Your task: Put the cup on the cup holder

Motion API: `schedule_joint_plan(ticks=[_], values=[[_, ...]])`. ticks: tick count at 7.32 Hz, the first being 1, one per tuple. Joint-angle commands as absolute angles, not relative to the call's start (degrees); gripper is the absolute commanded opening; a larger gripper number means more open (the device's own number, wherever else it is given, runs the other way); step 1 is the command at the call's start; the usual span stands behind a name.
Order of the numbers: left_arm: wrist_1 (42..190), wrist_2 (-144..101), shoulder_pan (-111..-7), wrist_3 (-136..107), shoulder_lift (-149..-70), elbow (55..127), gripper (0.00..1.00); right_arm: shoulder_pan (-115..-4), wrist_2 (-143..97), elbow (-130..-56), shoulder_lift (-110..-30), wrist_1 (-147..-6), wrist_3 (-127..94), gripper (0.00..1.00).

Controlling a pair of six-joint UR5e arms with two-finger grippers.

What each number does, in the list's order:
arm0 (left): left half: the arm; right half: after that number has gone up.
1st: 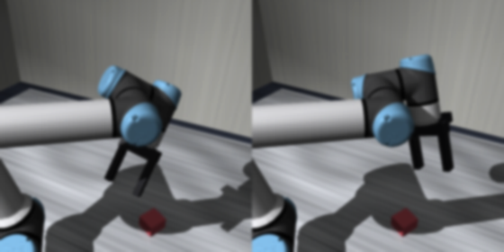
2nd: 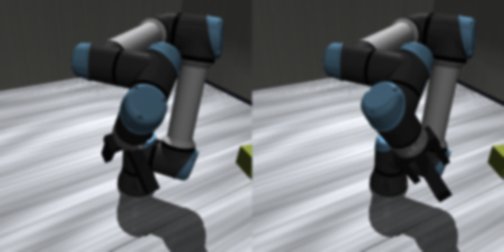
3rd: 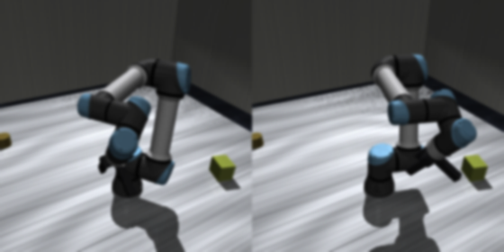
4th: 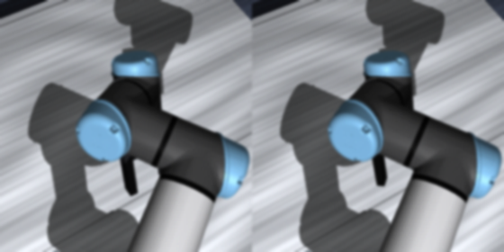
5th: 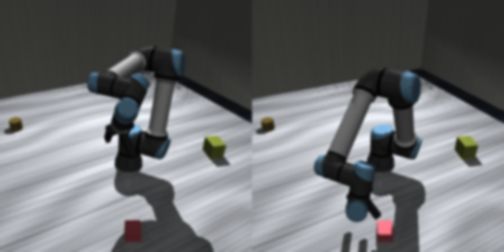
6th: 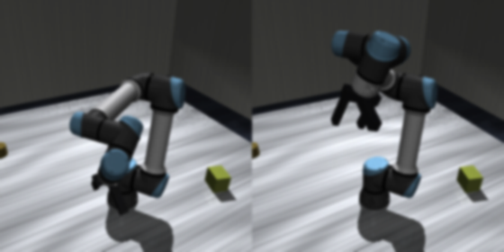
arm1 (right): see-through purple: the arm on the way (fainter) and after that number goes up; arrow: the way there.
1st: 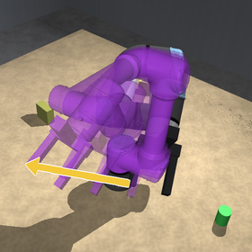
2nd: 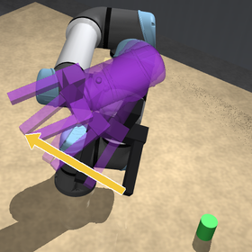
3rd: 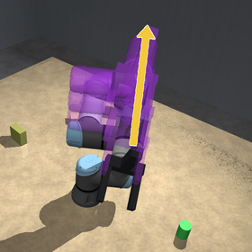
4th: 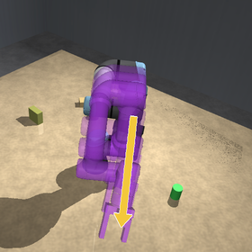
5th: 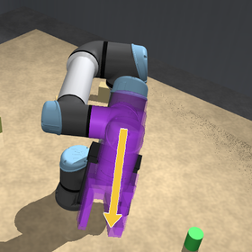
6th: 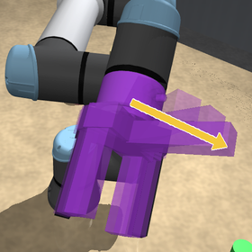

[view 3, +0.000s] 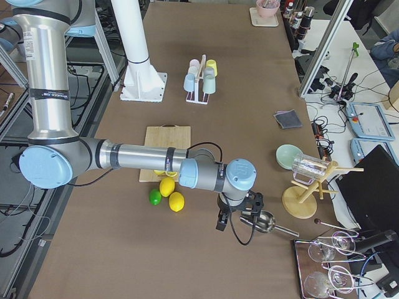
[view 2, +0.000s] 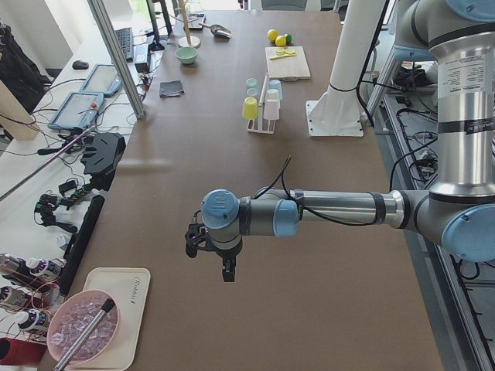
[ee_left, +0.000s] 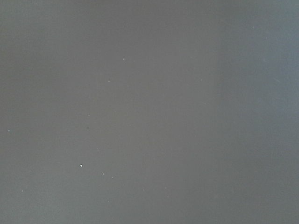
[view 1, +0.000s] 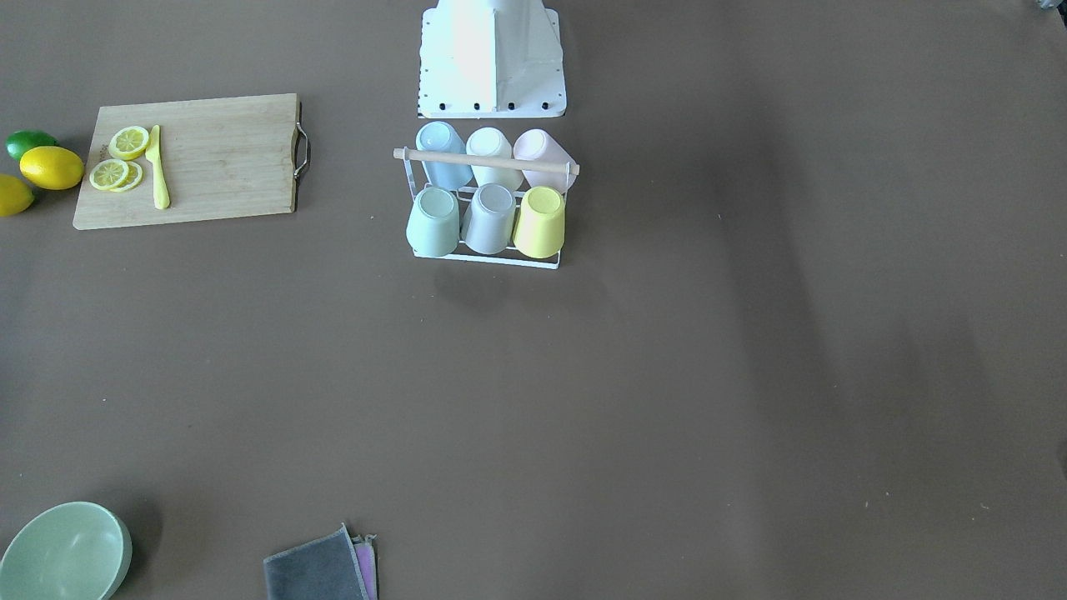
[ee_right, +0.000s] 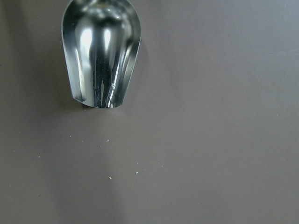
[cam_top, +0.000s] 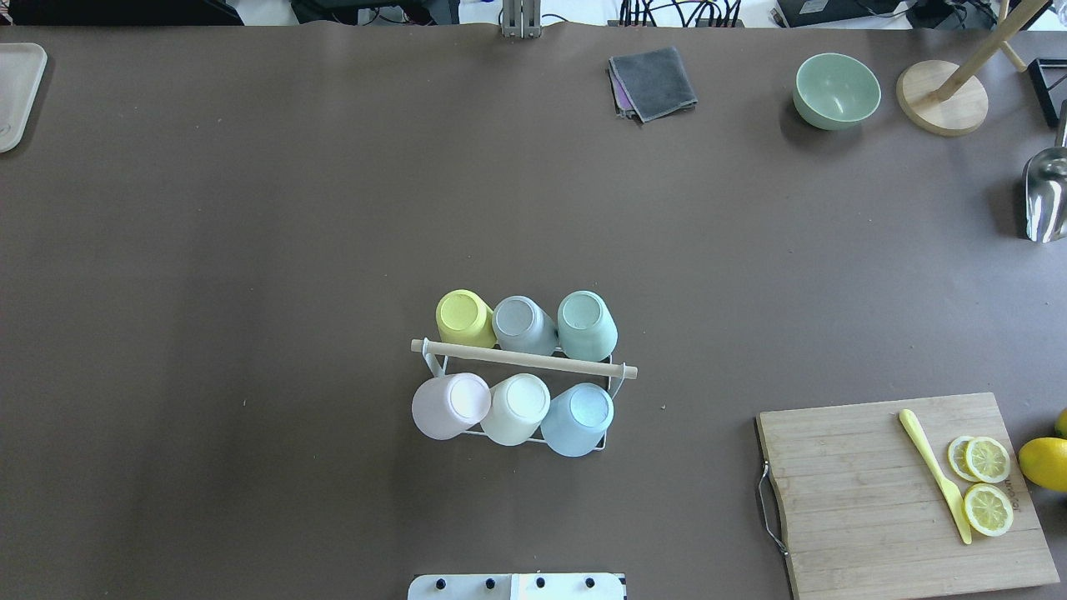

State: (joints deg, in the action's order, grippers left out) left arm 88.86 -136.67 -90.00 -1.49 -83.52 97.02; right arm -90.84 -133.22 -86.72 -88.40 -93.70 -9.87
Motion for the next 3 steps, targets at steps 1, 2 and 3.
schedule_joint_plan(ticks=[1, 2, 3], values=[[88.86, -136.67, -90.0, -1.49, -83.58, 96.94, 0.98, -90.44, -133.24, -86.75, -88.24, -93.69, -9.93, 1.0], [88.86, -136.67, -90.0, -1.49, -83.58, 96.86, 0.98, -90.27, -133.16, -86.75, -88.24, -93.69, -9.93, 1.0], [88.86, -136.67, -90.0, -1.49, -83.5, 96.86, 0.98, -89.92, -133.15, -86.75, -88.24, -93.69, -9.93, 1.0]])
